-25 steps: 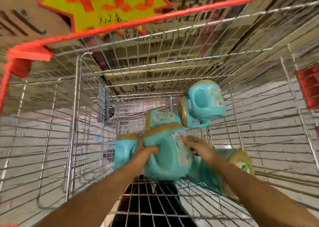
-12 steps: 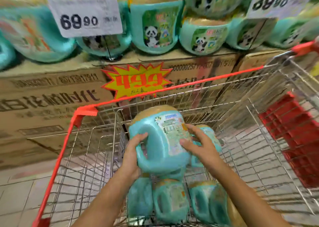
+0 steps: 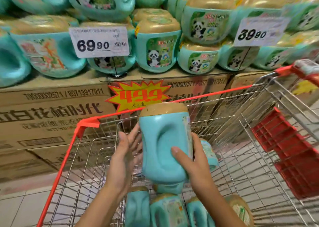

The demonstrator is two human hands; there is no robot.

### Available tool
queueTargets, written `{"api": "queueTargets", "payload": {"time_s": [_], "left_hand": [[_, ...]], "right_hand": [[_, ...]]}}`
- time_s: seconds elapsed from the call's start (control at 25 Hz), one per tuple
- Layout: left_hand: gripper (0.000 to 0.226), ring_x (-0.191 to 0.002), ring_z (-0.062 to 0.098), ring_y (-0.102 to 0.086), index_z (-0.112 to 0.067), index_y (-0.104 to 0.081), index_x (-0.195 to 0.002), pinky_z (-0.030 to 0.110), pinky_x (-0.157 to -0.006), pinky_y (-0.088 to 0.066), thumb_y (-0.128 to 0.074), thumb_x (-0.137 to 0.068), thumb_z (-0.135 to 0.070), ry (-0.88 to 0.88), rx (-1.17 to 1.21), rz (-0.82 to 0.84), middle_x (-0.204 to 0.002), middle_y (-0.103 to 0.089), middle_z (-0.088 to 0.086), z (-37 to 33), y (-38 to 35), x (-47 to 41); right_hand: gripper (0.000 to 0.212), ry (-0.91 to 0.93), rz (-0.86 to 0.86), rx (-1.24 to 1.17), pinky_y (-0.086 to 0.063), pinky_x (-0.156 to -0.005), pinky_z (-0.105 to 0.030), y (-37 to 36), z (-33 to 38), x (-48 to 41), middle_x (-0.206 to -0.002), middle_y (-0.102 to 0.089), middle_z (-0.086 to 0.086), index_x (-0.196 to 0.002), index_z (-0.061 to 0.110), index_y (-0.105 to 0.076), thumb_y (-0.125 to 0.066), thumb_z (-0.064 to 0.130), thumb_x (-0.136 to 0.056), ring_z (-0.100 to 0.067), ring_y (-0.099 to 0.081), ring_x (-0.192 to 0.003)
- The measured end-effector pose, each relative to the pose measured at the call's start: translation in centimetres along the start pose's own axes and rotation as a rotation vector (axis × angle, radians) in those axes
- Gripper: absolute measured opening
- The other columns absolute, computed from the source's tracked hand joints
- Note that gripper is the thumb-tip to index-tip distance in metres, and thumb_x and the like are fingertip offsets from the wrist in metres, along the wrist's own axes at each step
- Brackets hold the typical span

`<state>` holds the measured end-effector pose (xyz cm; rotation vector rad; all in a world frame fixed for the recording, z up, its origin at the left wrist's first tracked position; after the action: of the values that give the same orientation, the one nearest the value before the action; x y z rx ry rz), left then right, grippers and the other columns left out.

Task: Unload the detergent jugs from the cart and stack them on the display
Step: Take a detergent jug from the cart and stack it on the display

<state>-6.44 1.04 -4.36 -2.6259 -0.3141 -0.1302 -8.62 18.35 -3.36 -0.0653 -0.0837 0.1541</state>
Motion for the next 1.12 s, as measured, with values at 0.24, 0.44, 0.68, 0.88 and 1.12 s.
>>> {"api": "queueTargets", "payload": {"time_s": [0.24, 0.44, 0.68, 0.88, 1.12], "left_hand": [[0.114, -0.115, 0.032, -0.063, -0.008, -0.068, -0.12, 0.048, -0.096, -0.05, -0.093, -0.022, -0.06, 0.332, 0.283, 0.054, -0.126, -0.066, 0.016, 1.5, -1.3, 0.6], [0.082, -0.098, 0.029, -0.071, -0.013, -0.076, -0.107, 0.038, -0.067, -0.06, -0.083, -0.045, -0.066, 0.286, 0.391, 0.009, -0.112, -0.072, 0.015, 2.1, -1.6, 1.3], [0.071, -0.115, 0.019, -0.065, -0.031, -0.048, -0.139, 0.037, -0.083, -0.059, -0.067, -0.076, -0.058, 0.134, 0.138, -0.055, -0.13, -0.065, 0.0, 1.6, -1.3, 0.7], [0.063, -0.102, 0.031, -0.07, -0.012, -0.07, -0.116, 0.043, -0.077, -0.057, -0.056, -0.081, -0.061, 0.259, 0.343, -0.166, -0.118, -0.069, 0.017, 1.9, 0.7, 1.3], [0.05, -0.094, 0.03, -0.073, -0.017, -0.075, -0.108, 0.041, -0.069, -0.06, -0.07, -0.071, -0.051, 0.113, 0.272, -0.203, -0.111, -0.073, 0.016, -0.4, 2.3, 4.0]], "right_hand": [[0.069, -0.23, 0.149, -0.455, -0.058, -0.074, -0.032, -0.7, -1.0, 1.2, -0.104, -0.074, -0.011, -0.105, 0.014, -0.074, -0.088, 0.049, -0.046, -0.022, -0.071, -0.092], [0.051, -0.096, 0.038, -0.084, -0.053, -0.08, -0.026, -0.4, 1.9, 1.2, -0.113, -0.07, 0.001, -0.119, 0.024, -0.062, -0.064, 0.046, -0.073, -0.012, -0.067, -0.099], [0.06, 0.185, -0.144, 0.379, -0.048, -0.087, -0.029, -1.5, 4.7, 2.7, -0.112, -0.06, 0.02, -0.129, 0.044, -0.042, -0.065, 0.056, -0.075, -0.005, -0.06, -0.105], [0.034, 0.162, -0.308, -0.066, -0.054, -0.061, -0.022, -0.8, 3.6, 2.5, -0.091, -0.072, 0.005, -0.11, 0.031, -0.064, -0.062, 0.003, -0.09, -0.009, -0.068, -0.075], [0.032, 0.057, -0.189, -0.176, -0.048, -0.058, -0.022, -2.8, 2.0, 1.5, -0.09, -0.063, -0.011, -0.108, 0.033, -0.066, -0.059, 0.006, -0.091, -0.01, -0.058, -0.066]]}}
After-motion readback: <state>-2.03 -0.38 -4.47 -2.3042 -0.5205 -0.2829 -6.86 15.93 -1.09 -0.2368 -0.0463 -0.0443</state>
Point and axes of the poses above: each hand's wrist, its own x-axis away from the middle knuckle, its own y-axis out of the back of the hand, z = x × y, the point moved 2 cm from there along -x, towards the middle knuckle
